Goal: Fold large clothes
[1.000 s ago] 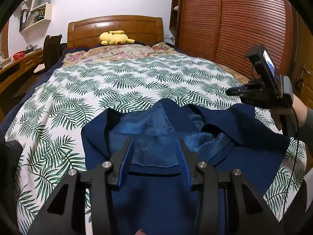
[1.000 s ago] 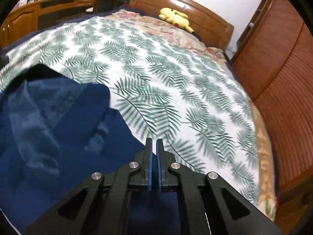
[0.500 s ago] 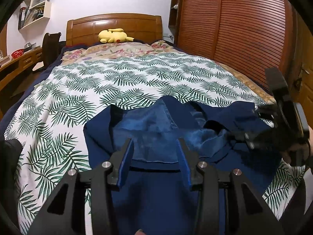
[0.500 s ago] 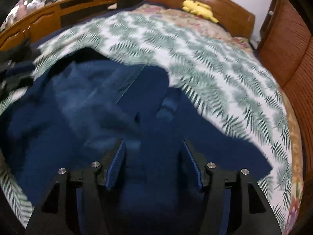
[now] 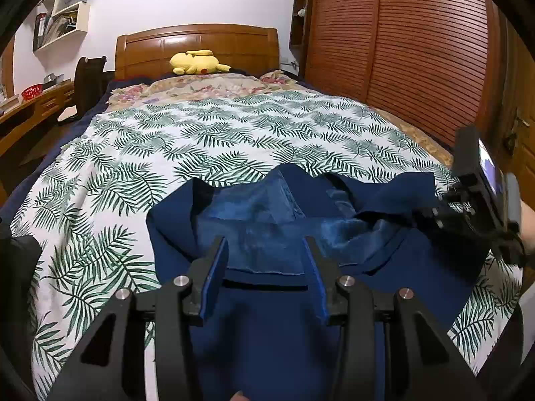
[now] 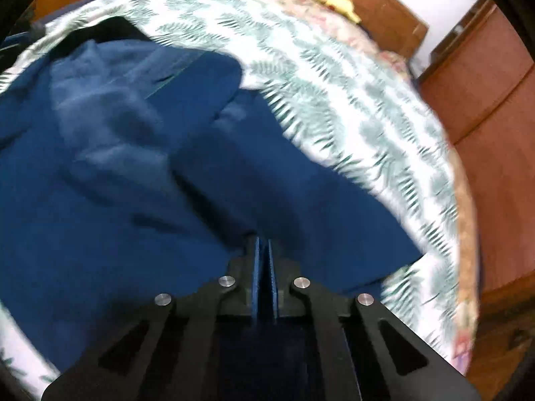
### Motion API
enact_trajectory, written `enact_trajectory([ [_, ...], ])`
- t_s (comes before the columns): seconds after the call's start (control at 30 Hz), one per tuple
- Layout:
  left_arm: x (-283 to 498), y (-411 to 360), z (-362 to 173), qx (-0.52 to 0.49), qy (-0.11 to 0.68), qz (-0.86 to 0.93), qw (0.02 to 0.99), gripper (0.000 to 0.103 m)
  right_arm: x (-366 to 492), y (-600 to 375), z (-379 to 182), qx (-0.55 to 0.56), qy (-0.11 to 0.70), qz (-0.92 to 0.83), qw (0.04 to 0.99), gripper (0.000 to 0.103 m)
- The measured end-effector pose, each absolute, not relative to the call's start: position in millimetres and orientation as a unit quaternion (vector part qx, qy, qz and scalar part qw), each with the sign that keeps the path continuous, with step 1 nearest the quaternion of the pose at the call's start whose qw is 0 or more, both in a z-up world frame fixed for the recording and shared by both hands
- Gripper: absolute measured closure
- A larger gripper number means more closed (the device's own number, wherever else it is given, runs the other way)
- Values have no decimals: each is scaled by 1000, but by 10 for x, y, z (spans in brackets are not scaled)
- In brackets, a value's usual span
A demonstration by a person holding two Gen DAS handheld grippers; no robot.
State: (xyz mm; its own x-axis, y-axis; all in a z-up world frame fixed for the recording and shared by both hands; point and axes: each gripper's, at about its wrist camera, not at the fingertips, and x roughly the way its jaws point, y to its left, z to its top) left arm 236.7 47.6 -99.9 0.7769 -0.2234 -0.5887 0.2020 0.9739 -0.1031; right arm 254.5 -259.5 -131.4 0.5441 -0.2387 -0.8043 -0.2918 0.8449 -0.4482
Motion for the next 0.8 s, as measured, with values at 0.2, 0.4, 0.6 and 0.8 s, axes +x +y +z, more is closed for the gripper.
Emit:
enact_trajectory([
  [0.2,2338,569,-984,-9,312,-104,944,59,3198,-2540,-1090,-314,424,-12,849,103],
  [0.4,2305,803,-1008,-20,316,-86,945,59,3723,-2413,-1057,-280,423,0,862,103],
  [0.6,2291,977,-1039,-31,319,-74,944,58,3570,-2219,-1106,-205,449,50,868,67],
  [0.8,2247,1037,-1053,-36,320,-74,944,58,2980,-2041,-1317,-234,490,73,837,34],
])
